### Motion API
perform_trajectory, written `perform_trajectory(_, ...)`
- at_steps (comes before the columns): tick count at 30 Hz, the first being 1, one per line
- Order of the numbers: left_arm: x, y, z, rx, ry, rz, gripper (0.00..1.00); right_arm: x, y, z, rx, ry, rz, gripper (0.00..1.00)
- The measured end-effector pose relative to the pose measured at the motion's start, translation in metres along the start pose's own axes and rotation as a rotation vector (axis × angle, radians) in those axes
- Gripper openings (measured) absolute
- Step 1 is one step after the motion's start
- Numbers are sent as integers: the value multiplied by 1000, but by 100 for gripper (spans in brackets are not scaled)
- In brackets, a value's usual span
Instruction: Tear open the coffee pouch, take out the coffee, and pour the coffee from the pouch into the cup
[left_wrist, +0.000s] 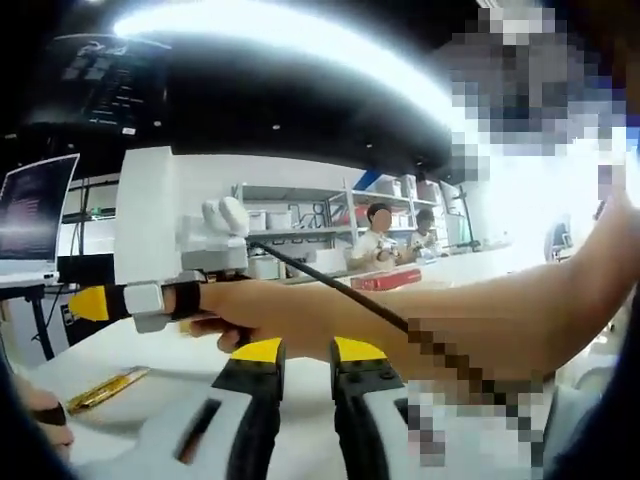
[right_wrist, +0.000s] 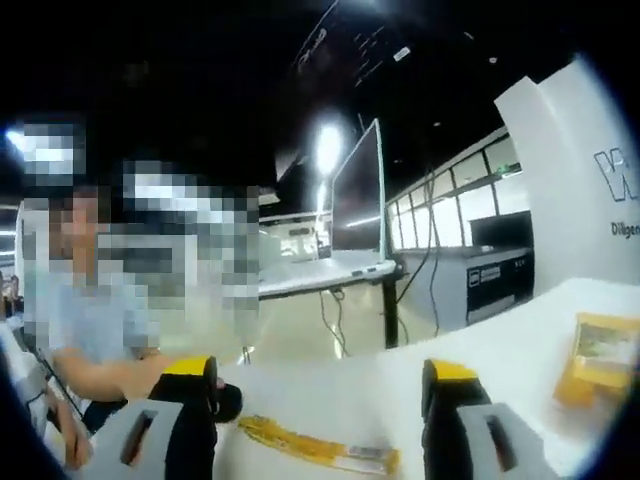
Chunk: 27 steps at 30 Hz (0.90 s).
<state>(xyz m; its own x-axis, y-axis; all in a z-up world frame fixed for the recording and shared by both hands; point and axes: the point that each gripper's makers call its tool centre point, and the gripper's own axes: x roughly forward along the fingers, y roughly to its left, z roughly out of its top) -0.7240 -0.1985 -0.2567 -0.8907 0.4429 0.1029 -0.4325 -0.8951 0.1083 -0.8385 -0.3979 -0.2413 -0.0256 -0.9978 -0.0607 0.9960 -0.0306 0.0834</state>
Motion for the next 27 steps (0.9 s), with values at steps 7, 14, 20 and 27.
perform_trajectory(7,1,-2,0,1,3,-7,21,-14,3,5,-37,-9,-24,85)
perform_trajectory(14,0,-2,-1,-18,5,-12,20,-25,7,8,-34,-9,-58,84)
perform_trajectory(20,0,-2,-1,-17,4,-17,20,-38,6,23,-38,-43,-103,84)
perform_trajectory(27,-1,-1,0,-26,-4,-21,21,-62,22,40,-53,-83,-148,83)
